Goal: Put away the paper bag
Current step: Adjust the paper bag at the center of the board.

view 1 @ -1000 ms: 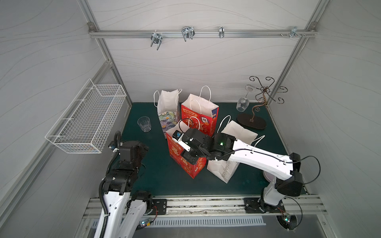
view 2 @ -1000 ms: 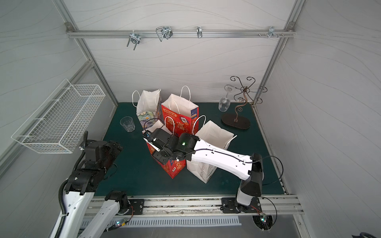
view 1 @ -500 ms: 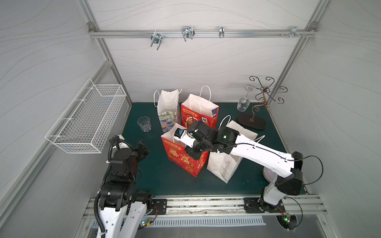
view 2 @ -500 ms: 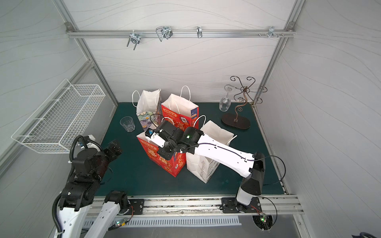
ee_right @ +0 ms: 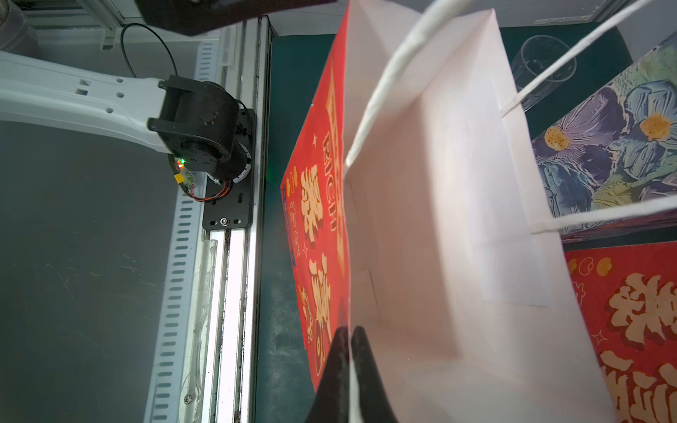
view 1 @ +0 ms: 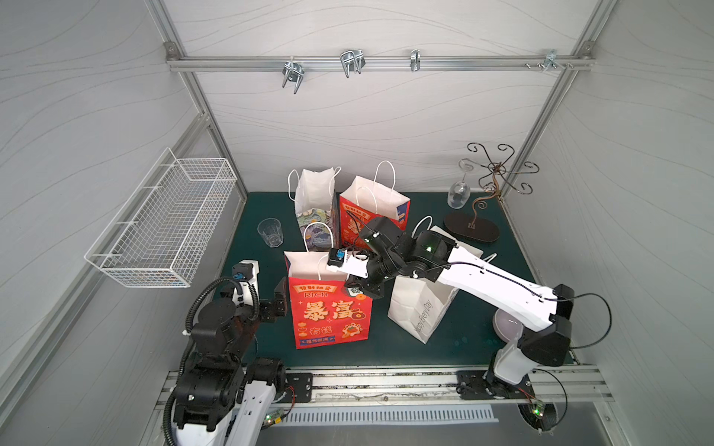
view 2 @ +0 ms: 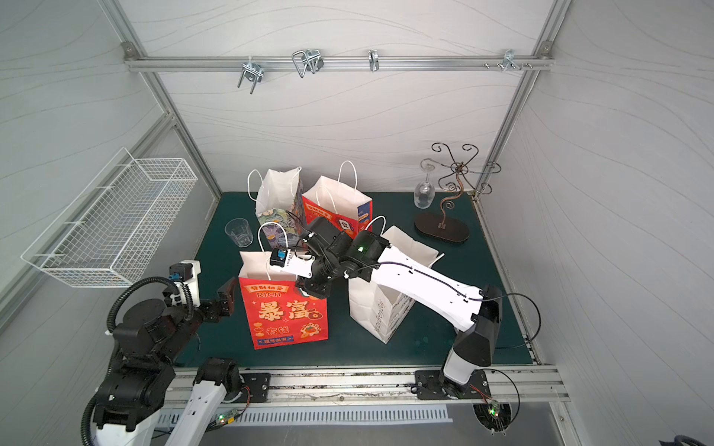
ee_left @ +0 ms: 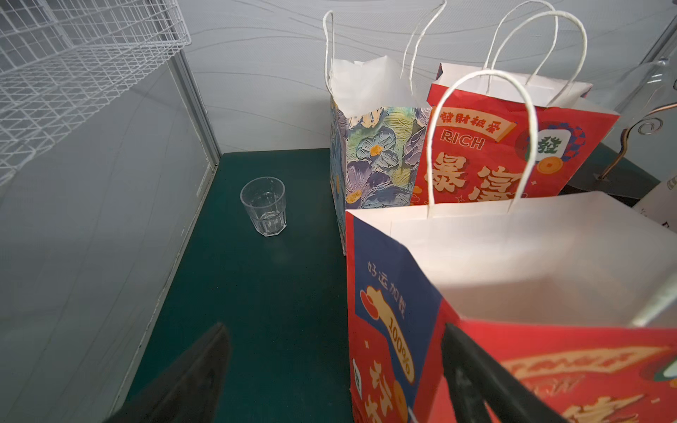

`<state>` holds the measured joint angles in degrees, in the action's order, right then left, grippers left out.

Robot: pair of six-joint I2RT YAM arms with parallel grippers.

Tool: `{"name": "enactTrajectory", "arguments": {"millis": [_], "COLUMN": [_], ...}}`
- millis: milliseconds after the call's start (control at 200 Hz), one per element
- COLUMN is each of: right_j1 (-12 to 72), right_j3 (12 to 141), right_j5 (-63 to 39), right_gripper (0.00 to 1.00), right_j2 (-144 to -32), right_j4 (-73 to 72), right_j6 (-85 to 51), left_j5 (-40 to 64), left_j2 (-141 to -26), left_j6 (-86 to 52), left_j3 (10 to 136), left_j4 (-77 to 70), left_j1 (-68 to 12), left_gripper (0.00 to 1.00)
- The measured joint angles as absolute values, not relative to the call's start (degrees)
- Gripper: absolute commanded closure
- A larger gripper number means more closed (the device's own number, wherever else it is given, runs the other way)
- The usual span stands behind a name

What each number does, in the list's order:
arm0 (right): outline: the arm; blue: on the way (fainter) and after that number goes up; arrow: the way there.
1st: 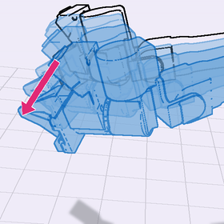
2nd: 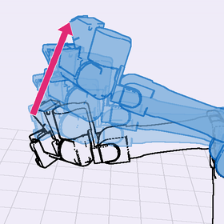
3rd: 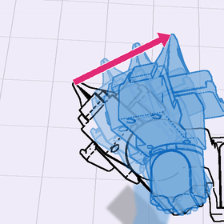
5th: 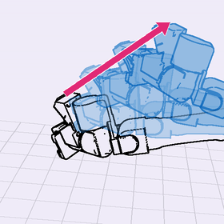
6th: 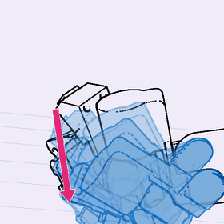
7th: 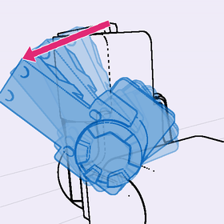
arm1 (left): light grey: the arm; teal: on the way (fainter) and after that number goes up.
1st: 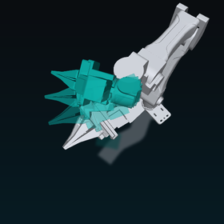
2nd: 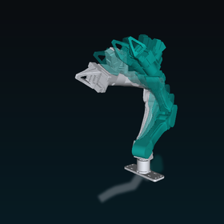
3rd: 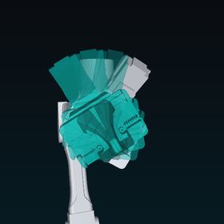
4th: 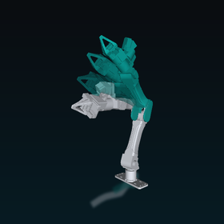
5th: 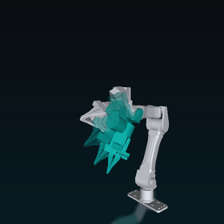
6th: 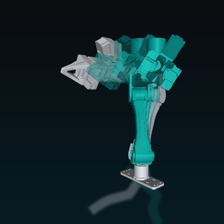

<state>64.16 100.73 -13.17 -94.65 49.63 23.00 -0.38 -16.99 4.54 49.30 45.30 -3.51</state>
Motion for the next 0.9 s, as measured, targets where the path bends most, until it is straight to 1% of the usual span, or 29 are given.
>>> {"name": "enactTrajectory", "arguments": {"millis": [155,345,565,745,900], "right_j1": [64.12,64.16,64.14,63.86,63.66], "right_j3": [100.73,98.24,87.61,86.46,85.65], "right_j5": [-12.69,-8.32,-6.92,-6.92,-9.63], "right_gripper": [1.0,1.0,1.0,1.0,1.0], "right_j2": [-94.65,-93.25,-86.8,-85.93,-85.36], "right_j4": [49.5,46.48,39.86,37.6,37.06], "right_j6": [24.03,24.27,31.86,38.59,42.19], "left_j5": [-0.47,-0.67,-2.63,-4.16,-3.62], "left_j2": [-15.94,-15.92,-16.75,-21.98,-29.19], "left_j6": [4.23,-0.19,-10.07,-16.8,-20.45], "left_j3": [49.58,49.58,49.47,51.4,58.83], "left_j4": [45.63,45.15,42.17,43.48,48.14], "left_j1": [-3.51,-3.51,-3.51,-3.51,-3.51], "left_gripper": [0.1,0.12,0.15,0.17,0.14]}}
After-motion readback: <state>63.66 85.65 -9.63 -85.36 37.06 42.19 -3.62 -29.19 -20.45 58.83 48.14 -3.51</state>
